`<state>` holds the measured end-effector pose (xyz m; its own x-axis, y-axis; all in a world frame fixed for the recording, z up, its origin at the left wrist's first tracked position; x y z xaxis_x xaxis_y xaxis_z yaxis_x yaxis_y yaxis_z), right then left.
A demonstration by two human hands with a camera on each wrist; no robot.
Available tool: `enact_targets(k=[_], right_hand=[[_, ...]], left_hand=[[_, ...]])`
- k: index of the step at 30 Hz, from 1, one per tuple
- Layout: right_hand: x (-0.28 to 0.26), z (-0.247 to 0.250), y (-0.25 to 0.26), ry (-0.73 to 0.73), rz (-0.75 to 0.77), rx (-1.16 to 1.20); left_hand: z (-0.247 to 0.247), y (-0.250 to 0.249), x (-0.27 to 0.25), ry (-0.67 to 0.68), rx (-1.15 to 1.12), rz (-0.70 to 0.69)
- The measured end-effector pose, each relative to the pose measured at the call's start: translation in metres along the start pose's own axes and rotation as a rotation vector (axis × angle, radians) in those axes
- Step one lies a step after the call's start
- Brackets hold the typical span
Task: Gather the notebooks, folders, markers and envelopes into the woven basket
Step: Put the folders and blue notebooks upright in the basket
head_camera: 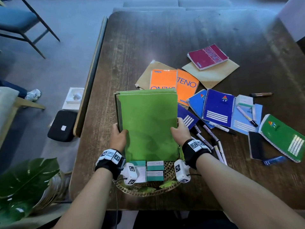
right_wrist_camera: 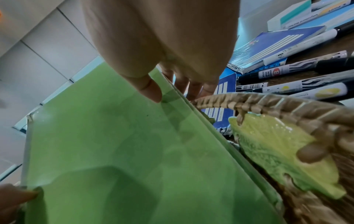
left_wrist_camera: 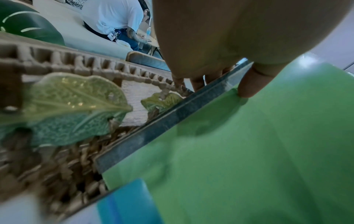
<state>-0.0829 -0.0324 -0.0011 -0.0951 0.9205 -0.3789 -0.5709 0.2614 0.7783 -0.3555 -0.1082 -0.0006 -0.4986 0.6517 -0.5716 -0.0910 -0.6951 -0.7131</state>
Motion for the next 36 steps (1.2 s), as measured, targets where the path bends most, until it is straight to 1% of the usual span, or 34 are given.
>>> enact_targets(k=[3, 8, 9, 11, 13, 15, 17, 18, 20, 22, 24, 25, 26, 28, 30, 33, 36], right_hand=[[0.002, -0.002, 0.000, -0.009, -0.011, 0.006], [0.002, 0.000, -0.001, -0.024, 0.007, 0.015], [0.001, 0.001, -0.001, -0.022, 0.010, 0.017], [0.000, 0.005, 0.000, -0.023, 0.007, 0.004], [0.000, 0.011, -0.001, -0.028, 0.012, 0.006], [-0.001, 0.025, -0.002, -0.059, 0.029, 0.024], [-0.003, 0.047, -0.006, -0.096, 0.038, 0.044], [-0.003, 0.058, -0.011, -0.103, 0.036, 0.054], [-0.006, 0.080, -0.021, -0.096, 0.022, 0.065], [-0.006, 0.109, -0.035, -0.110, 0.005, 0.058], [-0.003, 0.139, -0.051, -0.130, -0.027, 0.028], [0.000, 0.157, -0.061, -0.144, -0.046, 0.008], [0.007, 0.175, -0.071, -0.152, -0.060, -0.010], [0.022, 0.201, -0.087, -0.150, -0.082, -0.042], [0.040, 0.225, -0.103, -0.141, -0.105, -0.080], [0.073, 0.250, -0.133, -0.100, -0.164, -0.125], [0.096, 0.256, -0.155, -0.040, -0.209, -0.151]], left_hand=[[-0.002, 0.009, 0.002, -0.030, 0.005, 0.014], [-0.006, 0.009, -0.003, -0.025, 0.041, -0.029], [-0.005, 0.006, -0.006, -0.039, 0.063, -0.029], [0.001, -0.004, -0.015, -0.131, 0.164, -0.071], [0.005, -0.024, -0.030, -0.255, 0.299, -0.194], [-0.001, -0.051, -0.048, -0.321, 0.381, -0.389], [-0.024, -0.075, -0.066, -0.296, 0.430, -0.581], [-0.039, -0.085, -0.073, -0.253, 0.439, -0.656], [-0.074, -0.105, -0.090, -0.134, 0.428, -0.766], [-0.120, -0.122, -0.102, 0.037, 0.397, -0.820], [-0.170, -0.136, -0.110, 0.221, 0.373, -0.821], [-0.197, -0.144, -0.116, 0.286, 0.365, -0.828], [-0.224, -0.152, -0.117, 0.331, 0.358, -0.832], [-0.267, -0.165, -0.114, 0.380, 0.343, -0.768], [-0.307, -0.172, -0.101, 0.383, 0.354, -0.661], [-0.361, -0.171, -0.069, 0.323, 0.443, -0.520], [-0.391, -0.150, -0.034, 0.232, 0.564, -0.316]])
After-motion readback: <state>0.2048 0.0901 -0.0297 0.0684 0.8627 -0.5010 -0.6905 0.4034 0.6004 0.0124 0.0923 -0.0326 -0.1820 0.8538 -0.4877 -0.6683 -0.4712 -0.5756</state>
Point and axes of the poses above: each hand's wrist, its own x-axis towards the middle knuckle, its own z-axis out of the back of the hand, y = z × x, the point moved 7 cm from there along x, towards the middle knuckle, and after that the axes turned 9 degrees about z, right-handed, at the moved point
